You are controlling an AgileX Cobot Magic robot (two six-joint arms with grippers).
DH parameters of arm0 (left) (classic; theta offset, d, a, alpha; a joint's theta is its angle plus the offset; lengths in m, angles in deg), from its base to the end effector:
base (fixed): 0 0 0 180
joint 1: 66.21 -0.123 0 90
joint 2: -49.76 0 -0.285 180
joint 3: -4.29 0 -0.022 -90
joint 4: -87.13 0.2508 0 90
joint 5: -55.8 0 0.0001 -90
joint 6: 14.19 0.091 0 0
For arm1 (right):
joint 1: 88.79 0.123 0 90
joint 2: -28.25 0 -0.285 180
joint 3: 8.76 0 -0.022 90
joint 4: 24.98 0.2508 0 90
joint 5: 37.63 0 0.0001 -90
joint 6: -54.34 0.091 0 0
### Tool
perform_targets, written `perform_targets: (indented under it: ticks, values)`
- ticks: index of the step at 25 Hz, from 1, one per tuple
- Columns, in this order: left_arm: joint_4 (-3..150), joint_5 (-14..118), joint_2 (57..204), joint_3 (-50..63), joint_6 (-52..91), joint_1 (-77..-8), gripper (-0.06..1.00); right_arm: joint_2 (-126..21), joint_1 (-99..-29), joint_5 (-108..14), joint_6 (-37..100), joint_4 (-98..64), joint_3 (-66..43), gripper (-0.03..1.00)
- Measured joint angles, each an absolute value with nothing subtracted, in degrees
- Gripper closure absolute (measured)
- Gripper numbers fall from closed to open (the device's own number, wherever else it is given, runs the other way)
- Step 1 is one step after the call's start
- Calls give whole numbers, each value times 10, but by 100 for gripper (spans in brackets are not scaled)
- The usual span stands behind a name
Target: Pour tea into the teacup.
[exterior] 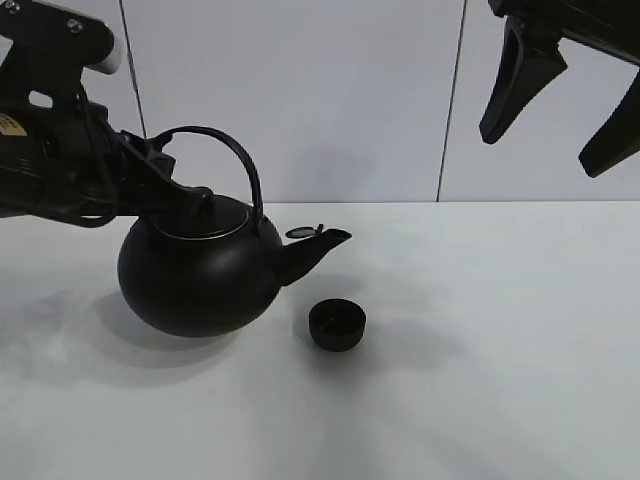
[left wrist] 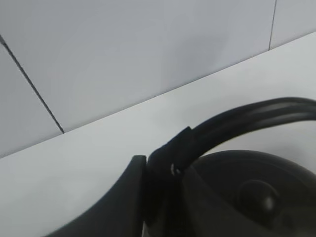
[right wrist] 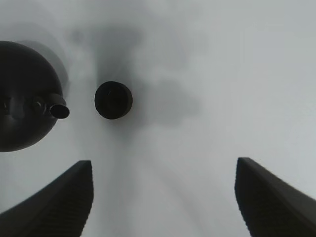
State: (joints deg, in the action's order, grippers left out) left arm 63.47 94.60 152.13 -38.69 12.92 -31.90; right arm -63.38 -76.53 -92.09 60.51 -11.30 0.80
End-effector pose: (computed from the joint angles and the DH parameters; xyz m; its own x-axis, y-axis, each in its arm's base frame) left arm 0.2648 -0.1531 0.1788 -0.2157 0.3155 -0.9241 0.3841 0.8975 0.2167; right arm 0.2858 0.0800 0.2999 -0.9284 0.0450 -0.3689 -0.0621 0.9599 0.2732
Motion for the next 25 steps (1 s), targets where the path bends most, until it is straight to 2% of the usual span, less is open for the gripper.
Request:
perform_targets:
  ticks: [13,25]
  values:
    - [586,958,1550,-387,89,-319,83,-634,-765,-919,605,-113,8,42]
    - [642,986,1556,-387,111,-319,83,-634,-765,-918,605,-113,8,42]
